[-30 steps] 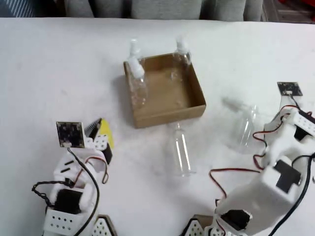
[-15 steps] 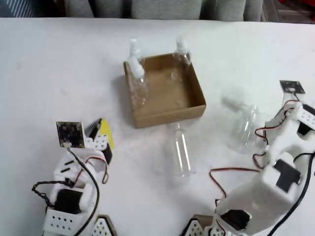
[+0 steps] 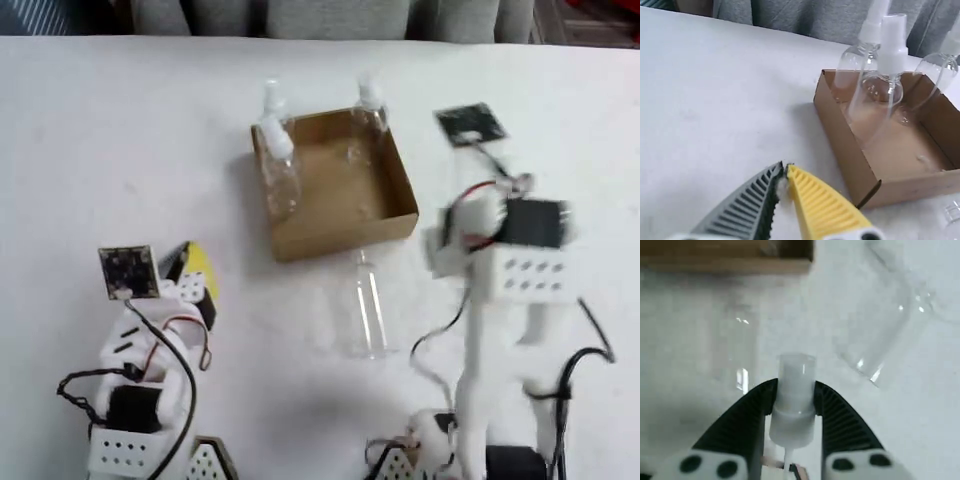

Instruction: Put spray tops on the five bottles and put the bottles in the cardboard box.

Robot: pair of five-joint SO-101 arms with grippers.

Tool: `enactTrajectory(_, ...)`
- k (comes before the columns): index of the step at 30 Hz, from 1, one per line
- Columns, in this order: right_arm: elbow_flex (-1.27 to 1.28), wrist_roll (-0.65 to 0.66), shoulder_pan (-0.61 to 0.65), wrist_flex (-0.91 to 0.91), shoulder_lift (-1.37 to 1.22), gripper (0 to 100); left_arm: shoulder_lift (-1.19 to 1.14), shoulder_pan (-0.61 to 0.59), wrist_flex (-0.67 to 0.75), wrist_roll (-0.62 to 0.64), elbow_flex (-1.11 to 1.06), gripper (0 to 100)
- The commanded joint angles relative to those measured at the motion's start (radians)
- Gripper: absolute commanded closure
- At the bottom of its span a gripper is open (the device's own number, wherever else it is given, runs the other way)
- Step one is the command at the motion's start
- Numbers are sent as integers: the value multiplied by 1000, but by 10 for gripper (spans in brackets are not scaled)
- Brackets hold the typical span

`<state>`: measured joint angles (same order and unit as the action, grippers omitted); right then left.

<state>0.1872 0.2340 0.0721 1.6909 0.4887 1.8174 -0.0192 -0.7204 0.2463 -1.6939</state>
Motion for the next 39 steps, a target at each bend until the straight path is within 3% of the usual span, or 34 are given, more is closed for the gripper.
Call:
enactTrajectory(1, -23, -269, 335, 16, 25, 978, 12, -58, -5, -8, 9, 979)
enactTrajectory(3, -18, -334, 443, -59, -22, 978, 12, -87, -23, -8, 17, 979)
enactTrajectory(8, 20, -358, 549, -209, -197, 978, 12, -125, -66, -8, 44, 979)
enactTrajectory(12, 118, -488, 674, -378, -277, 978, 12, -127, -64, -8, 44, 979)
enactTrajectory(17, 278, -519, 713, -602, -285, 968, 12, -125, -63, -8, 41, 979)
enactTrajectory(21, 368, -520, 728, -697, -283, 840, 12, -122, -60, -8, 41, 979)
enactTrajectory(26, 348, -512, 748, -642, -271, 742, 12, -119, -58, -8, 41, 979)
enactTrajectory(30, 287, -502, 702, -509, -205, 744, 12, -116, -64, -6, 43, 979)
enactTrajectory(33, 252, -423, 595, -394, -110, 746, 12, -101, -69, -2, 46, 979)
enactTrajectory(39, 212, -276, 186, -288, 64, 934, 12, -58, -210, -6, 106, 979)
